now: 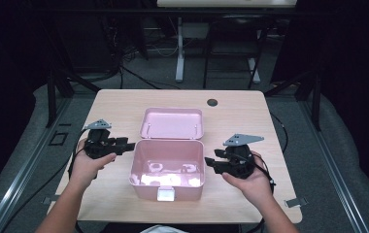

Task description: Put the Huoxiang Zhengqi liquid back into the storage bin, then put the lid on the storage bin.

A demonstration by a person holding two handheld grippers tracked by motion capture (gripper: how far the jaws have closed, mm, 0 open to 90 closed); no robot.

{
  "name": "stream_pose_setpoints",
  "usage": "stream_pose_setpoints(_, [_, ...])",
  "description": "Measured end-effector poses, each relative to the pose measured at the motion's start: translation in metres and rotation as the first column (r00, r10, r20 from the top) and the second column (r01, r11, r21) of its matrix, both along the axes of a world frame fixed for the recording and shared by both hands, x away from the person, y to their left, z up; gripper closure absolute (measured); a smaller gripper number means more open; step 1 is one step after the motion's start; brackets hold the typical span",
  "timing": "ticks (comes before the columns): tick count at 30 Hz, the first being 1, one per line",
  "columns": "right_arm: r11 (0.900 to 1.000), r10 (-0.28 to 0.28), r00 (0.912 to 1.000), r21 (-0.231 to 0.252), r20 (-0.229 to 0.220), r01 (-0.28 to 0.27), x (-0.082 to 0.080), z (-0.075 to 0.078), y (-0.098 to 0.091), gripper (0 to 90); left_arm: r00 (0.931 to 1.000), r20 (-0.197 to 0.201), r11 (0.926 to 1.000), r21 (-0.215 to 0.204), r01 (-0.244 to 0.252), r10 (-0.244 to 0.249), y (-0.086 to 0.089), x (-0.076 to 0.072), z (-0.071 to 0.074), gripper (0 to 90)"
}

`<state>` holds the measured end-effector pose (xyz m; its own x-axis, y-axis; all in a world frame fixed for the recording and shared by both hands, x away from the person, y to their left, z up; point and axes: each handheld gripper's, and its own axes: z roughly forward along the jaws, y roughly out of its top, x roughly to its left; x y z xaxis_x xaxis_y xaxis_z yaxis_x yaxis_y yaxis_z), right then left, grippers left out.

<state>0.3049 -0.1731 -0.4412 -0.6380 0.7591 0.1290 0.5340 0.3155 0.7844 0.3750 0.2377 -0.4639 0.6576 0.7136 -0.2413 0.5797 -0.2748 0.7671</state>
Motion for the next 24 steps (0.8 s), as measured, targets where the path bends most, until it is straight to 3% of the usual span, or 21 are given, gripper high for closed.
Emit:
stream_pose_setpoints(4, [0.9995, -0.008, 0.9999, -0.031, 0.012, 0.008, 0.005, 0.003, -0.009, 50.9, 1.0000, 0.004, 1.0000, -0.002, 0.008, -0.008, 0.005, -0.003, 0.005, 52.8])
stream_pose_setpoints(6, [0.9994, -0.022, 0.9997, -0.026, -0.011, 0.022, 0.009, 0.006, -0.014, 50.9, 0.9999, -0.008, 0.9998, 0.010, 0.014, -0.014, 0.006, -0.005, 0.008, 52.8])
stream_pose_setpoints(8, [0.9986, -0.038, 0.9983, -0.038, -0.045, 0.037, 0.011, 0.009, -0.018, 50.6, 0.9998, 0.006, 0.9997, 0.012, 0.019, -0.019, 0.006, -0.006, 0.008, 52.3])
stream_pose_setpoints(11, [0.9954, -0.035, 0.9979, -0.091, -0.054, 0.030, 0.015, 0.011, -0.021, 47.8, 0.9995, 0.019, 0.9992, 0.029, 0.027, -0.027, 0.004, -0.009, 0.010, 51.2])
stream_pose_setpoints(13, [0.9903, -0.027, 0.9962, -0.138, -0.083, 0.015, 0.020, 0.011, -0.025, 46.5, 0.9994, 0.024, 0.9993, 0.029, 0.024, -0.024, 0.002, -0.012, 0.012, 48.8])
stream_pose_setpoints(17, [0.9802, -0.049, 0.9912, -0.197, -0.123, 0.024, 0.026, 0.011, -0.031, 44.1, 0.9981, 0.047, 0.9971, 0.067, 0.037, -0.040, -0.003, -0.015, 0.017, 44.8])
stream_pose_setpoints(24, [0.9598, -0.126, 0.9716, -0.272, -0.200, 0.069, 0.045, 0.018, -0.051, 39.1, 0.9977, 0.027, 0.9948, 0.083, 0.060, -0.062, -0.007, -0.010, 0.015, 43.3])
